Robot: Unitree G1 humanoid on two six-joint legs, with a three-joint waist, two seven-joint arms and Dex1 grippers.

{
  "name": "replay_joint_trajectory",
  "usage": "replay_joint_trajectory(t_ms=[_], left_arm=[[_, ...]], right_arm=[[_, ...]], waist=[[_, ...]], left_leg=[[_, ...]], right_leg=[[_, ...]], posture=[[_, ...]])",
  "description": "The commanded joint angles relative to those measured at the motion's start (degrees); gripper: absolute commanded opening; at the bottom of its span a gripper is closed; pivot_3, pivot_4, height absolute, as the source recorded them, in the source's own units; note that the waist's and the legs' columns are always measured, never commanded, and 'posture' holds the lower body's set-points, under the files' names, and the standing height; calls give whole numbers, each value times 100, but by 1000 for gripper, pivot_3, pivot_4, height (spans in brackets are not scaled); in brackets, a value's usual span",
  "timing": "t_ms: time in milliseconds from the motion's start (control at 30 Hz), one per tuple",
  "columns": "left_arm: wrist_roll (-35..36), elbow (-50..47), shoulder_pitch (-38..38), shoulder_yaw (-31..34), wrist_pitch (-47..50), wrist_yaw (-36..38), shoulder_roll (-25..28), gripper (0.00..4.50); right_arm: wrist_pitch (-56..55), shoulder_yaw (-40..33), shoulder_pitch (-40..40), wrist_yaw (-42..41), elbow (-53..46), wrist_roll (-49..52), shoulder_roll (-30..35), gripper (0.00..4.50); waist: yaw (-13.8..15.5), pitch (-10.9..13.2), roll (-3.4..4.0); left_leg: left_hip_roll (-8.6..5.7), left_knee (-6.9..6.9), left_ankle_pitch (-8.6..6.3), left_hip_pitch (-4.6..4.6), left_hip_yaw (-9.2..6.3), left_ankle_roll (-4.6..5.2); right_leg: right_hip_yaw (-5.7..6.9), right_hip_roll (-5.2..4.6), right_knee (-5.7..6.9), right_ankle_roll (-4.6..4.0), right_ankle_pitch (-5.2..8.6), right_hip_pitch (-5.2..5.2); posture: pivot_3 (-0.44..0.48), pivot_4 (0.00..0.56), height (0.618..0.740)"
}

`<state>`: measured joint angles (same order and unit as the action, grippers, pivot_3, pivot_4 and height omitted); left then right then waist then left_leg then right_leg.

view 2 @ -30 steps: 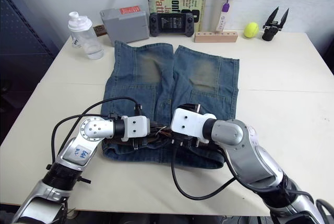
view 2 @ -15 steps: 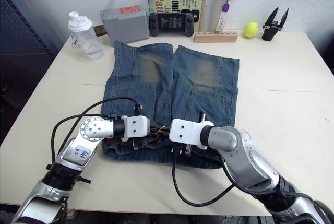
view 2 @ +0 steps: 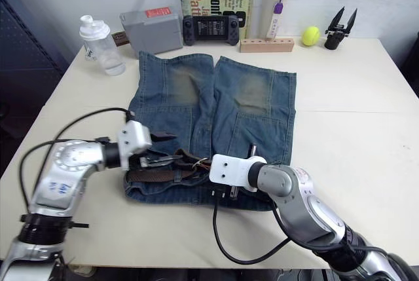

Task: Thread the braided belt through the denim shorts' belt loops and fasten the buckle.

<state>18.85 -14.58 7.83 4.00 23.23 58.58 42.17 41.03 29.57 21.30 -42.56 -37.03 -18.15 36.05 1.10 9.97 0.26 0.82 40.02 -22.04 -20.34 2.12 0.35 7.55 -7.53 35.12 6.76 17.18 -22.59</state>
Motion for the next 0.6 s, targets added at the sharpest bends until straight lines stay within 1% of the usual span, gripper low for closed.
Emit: replay_joint_trajectory(t_ms=[33, 133, 200, 233, 300, 333, 367, 400, 467, 500, 533, 600], left_arm=[[-488, 106, -189, -452, -521, 108, 185, 114], [-824, 250, -392, -712, -862, 219, 395, 114], [-1138, 529, -493, -852, -1170, 184, 544, 114], [-1196, 622, -508, -880, -1250, 156, 576, 114], [-1253, 746, -529, -922, -1464, 141, 631, 114], [-1280, 777, -534, -939, -1548, 132, 649, 114], [-1306, 807, -538, -960, -1620, 123, 666, 114], [-1316, 830, -536, -972, -1673, 101, 670, 114], [-1331, 891, -515, -989, -1748, 51, 663, 114], [-1331, 908, -508, -995, -1771, 37, 663, 114], [-1347, 911, -513, -1007, -1803, 19, 666, 114], [-1378, 927, -519, -1040, -1872, -4, 670, 114]], right_arm=[[-86, -296, -155, 154, -290, -32, -30, 0], [-383, -691, -666, 275, -553, 16, 176, 0], [-1188, -1283, -1544, 551, -593, -34, 576, 0], [-1537, -1484, -1855, 649, -571, -63, 723, 0], [-2398, -2096, -2568, 972, -315, -86, 975, 0], [-2676, -2302, -2778, 1082, -201, -89, 1063, 0], [-3069, -2677, -3064, 1261, 24, -83, 1134, 0], [-3396, -2978, -3294, 1389, 246, -92, 1216, 0], [-3833, -3455, -3624, 1565, 722, -102, 1334, 0], [-3954, -3561, -3691, 1596, 864, -110, 1360, 0], [-4091, -3670, -3713, 1654, 1005, -68, 1331, 0], [-4278, -3735, -3653, 1747, 1170, -52, 1254, 0]], waist=[[5, 0, 0], [13, 0, 0], [29, -1, 2], [33, -5, 6], [18, -7, 8], [13, -15, 20], [9, -28, 37], [-2, -30, 39], [11, -37, 52], [11, -38, 52], [10, -38, 52], [9, -42, 59]], left_leg=[[0, 0, 0, 0, 2, 0], [0, 0, 0, 0, 7, 0], [0, -3, -1, 0, 8, -1], [-1, -4, -1, 0, 9, -1], [-4, -12, -3, 6, 18, 1], [-1, -15, -3, 18, 23, 1], [2, -14, -3, 20, 24, 1], [1, -18, -3, 29, 29, 1], [1, -41, -2, 71, 48, 1], [1, -46, -3, 80, 52, 1], [0, -66, -3, 121, 64, 3], [4, -71, -4, 128, 63, 5]], right_leg=[[1, 1, 0, 0, 0, 0], [0, 1, -1, 0, 0, 0], [1, 0, -3, 0, 0, 0], [1, -1, -4, 0, 0, 1], [-1, -3, -11, 0, 0, 8], [-6, -1, -10, 0, 0, 12], [-8, 0, -6, 0, 0, 12], [-13, 0, -6, 0, 0, 14], [-37, 0, -4, 1, 0, 30], [-41, -1, -6, 1, 0, 35], [-50, 0, -21, 1, 0, 66], [-50, 2, -27, 1, 0, 71]], posture=[[0, 150, 731], [0, 150, 731], [0, 150, 731], [0, 150, 731], [0, 150, 731], [0, 150, 731], [0, 150, 731], [0, 150, 731], [0, 150, 731], [0, 150, 731], [0, 150, 731], [0, 150, 731]])
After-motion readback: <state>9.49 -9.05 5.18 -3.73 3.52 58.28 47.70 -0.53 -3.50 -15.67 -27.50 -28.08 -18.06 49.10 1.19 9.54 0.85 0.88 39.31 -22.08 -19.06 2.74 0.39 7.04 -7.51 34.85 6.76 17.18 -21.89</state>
